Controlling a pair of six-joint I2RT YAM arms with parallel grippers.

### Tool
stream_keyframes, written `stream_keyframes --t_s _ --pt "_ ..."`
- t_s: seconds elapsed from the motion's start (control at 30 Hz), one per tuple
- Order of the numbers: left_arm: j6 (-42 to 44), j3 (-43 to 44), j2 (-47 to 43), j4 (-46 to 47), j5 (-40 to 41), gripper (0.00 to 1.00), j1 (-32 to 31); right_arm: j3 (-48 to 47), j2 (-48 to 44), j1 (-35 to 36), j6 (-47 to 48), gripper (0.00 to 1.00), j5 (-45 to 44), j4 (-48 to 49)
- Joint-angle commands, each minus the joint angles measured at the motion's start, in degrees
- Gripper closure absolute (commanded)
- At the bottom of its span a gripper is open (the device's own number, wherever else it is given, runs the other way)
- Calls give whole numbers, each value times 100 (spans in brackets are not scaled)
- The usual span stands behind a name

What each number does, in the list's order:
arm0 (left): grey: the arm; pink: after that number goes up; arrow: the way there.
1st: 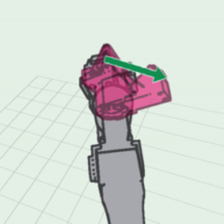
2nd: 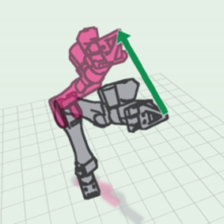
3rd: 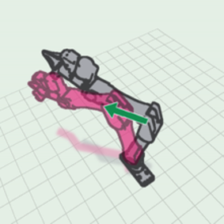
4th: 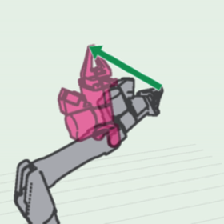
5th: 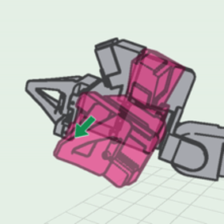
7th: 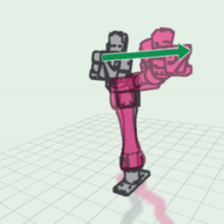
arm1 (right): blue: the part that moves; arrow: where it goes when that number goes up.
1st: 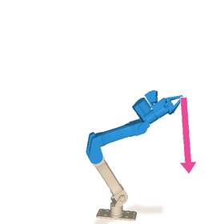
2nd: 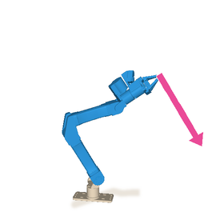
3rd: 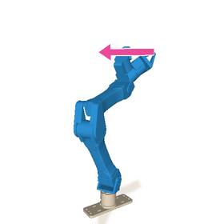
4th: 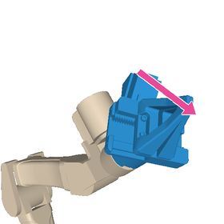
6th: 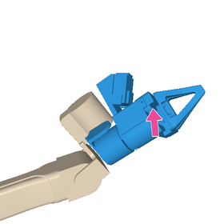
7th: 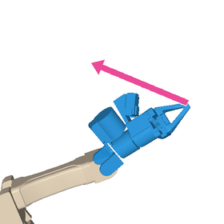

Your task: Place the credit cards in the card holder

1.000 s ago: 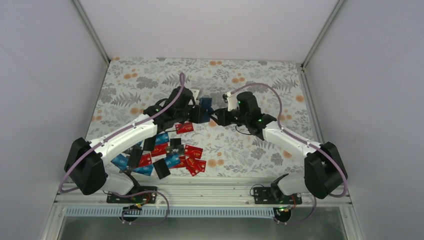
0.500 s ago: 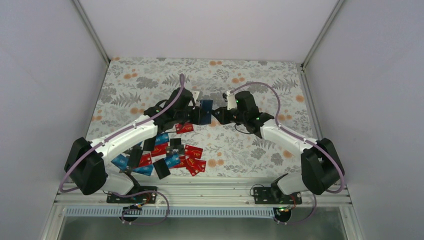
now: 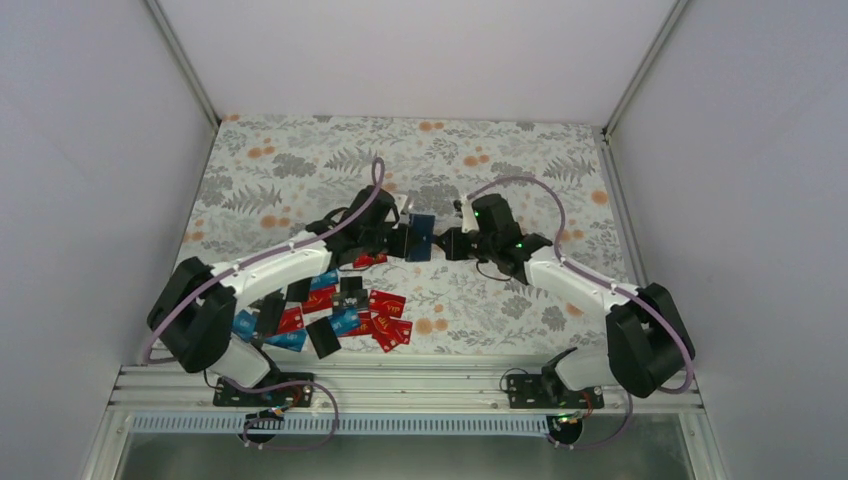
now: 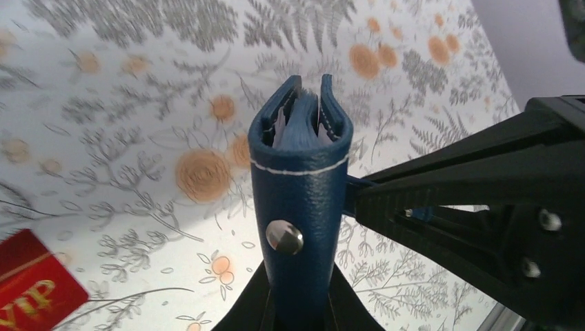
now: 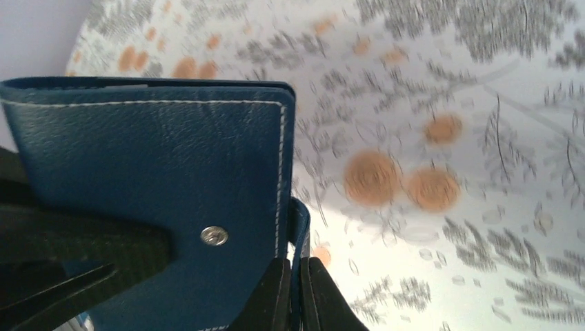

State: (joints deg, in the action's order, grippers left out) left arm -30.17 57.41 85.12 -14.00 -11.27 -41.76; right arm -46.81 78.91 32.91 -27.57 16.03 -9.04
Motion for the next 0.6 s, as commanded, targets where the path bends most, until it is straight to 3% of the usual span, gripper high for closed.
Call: stream_keyframes --t_s 0.0,0.2,0.37,0.5,0.57 --pt "-208 -279 409 598 -337 96 -8 411 -161 -37 -404 96 182 -297" --pt "-211 -186 1069 847 -401 90 -8 653 15 -212 -446 96 581 -323" --pt "-186 20 1515 903 -278 75 -8 746 239 -644 -276 96 1125 -333" --pt "-46 85 1622 686 496 64 -24 787 441 -880 -142 96 1718 -200" --pt "4 -18 1543 637 794 53 -53 773 556 -936 -99 96 1877 -199"
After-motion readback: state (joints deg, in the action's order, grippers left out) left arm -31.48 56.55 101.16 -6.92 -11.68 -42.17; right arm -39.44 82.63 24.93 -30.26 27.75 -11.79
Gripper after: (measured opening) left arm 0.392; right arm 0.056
